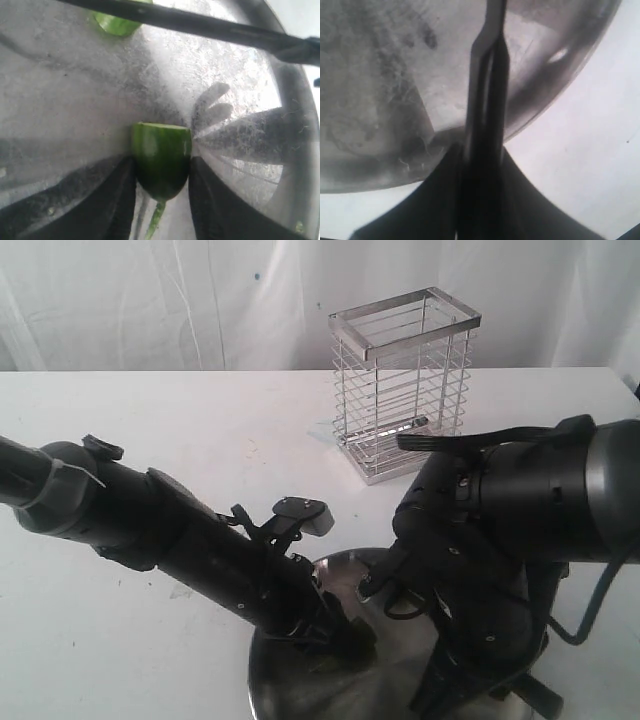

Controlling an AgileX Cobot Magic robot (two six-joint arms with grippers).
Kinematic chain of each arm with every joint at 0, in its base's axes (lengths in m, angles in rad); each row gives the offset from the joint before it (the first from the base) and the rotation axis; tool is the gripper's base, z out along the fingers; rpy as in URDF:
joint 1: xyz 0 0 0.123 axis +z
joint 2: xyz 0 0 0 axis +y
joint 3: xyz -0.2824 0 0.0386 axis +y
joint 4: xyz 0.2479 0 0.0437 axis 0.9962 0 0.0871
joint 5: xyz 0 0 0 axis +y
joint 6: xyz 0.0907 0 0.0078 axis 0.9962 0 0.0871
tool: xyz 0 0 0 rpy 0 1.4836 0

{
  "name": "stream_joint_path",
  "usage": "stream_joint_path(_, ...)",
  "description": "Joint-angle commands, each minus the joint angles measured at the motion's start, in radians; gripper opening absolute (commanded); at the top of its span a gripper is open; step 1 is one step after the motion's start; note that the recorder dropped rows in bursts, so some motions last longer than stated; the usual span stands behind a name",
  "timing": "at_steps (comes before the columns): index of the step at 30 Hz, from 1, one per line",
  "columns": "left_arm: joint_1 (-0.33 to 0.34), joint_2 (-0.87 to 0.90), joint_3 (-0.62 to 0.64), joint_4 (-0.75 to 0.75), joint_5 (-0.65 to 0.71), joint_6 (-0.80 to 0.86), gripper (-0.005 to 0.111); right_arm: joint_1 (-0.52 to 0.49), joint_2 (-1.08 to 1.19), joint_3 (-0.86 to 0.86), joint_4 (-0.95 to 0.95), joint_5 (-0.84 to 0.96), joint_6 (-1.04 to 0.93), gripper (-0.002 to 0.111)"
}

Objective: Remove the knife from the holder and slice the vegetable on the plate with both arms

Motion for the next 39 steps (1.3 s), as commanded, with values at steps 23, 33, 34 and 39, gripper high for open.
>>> stream_joint_path(23,-0.004,0.002,-0.087,-0.141,-0.043,0.096,0.039,-0.005,-0.159,0.144,0.054,-0.175,0.028,0.000)
stream_joint_path(33,-0.004,0.002,-0.087,0.084,0.029,-0.055,0.039,-0.005,-0.159,0.144,0.010,-0.183,0.028,0.000)
stream_joint_path(34,-0.004,0.002,-0.087,0.087,0.051,-0.055,0.039,-0.005,-0.160,0.144,-0.014,-0.165,0.033,0.000)
stream_joint_path(39,-0.008,0.002,-0.087,0.087,0.137,-0.054,0.045,-0.005,-0.188,0.144,-0.138,-0.096,0.065,0.000)
